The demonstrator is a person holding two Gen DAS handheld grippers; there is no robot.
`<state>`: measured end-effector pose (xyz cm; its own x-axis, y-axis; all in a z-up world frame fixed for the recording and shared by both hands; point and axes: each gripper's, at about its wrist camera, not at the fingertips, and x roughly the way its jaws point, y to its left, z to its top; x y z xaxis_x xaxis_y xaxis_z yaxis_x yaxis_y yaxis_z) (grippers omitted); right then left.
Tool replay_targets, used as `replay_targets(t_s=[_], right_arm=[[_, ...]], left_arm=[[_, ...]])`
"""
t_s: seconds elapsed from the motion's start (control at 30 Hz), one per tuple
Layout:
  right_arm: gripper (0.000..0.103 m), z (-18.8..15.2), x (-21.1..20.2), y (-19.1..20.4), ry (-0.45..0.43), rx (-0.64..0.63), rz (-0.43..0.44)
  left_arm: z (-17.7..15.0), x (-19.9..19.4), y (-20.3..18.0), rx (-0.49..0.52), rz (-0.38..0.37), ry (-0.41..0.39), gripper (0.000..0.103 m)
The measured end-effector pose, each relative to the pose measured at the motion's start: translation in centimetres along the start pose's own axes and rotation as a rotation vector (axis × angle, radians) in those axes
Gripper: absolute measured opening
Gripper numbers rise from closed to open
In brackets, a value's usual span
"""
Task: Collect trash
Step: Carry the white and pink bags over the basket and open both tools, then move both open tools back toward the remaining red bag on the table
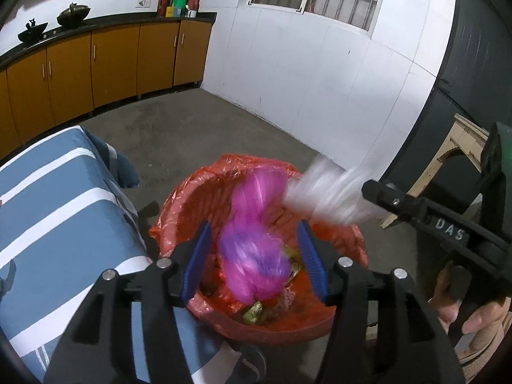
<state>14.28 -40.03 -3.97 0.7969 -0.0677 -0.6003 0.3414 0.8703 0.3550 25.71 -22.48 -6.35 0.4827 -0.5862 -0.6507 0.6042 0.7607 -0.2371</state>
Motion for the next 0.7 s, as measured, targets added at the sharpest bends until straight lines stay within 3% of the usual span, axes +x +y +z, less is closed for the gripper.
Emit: replay_targets(t_s=[0.3, 0.7], right_arm=[[0.039, -0.1, -0.7, 1.3, -0.034, -0.072, -0.046], [0.039, -0.6, 0.8, 8.4, -0.026, -0.227, 0.037]], left_arm=[[-0.4, -1.9, 2.2, -0.027, 0.097, -0.061, 0.061], [-2.6, -10.2, 9.8, -0.1, 0.379, -0.215, 0.067]])
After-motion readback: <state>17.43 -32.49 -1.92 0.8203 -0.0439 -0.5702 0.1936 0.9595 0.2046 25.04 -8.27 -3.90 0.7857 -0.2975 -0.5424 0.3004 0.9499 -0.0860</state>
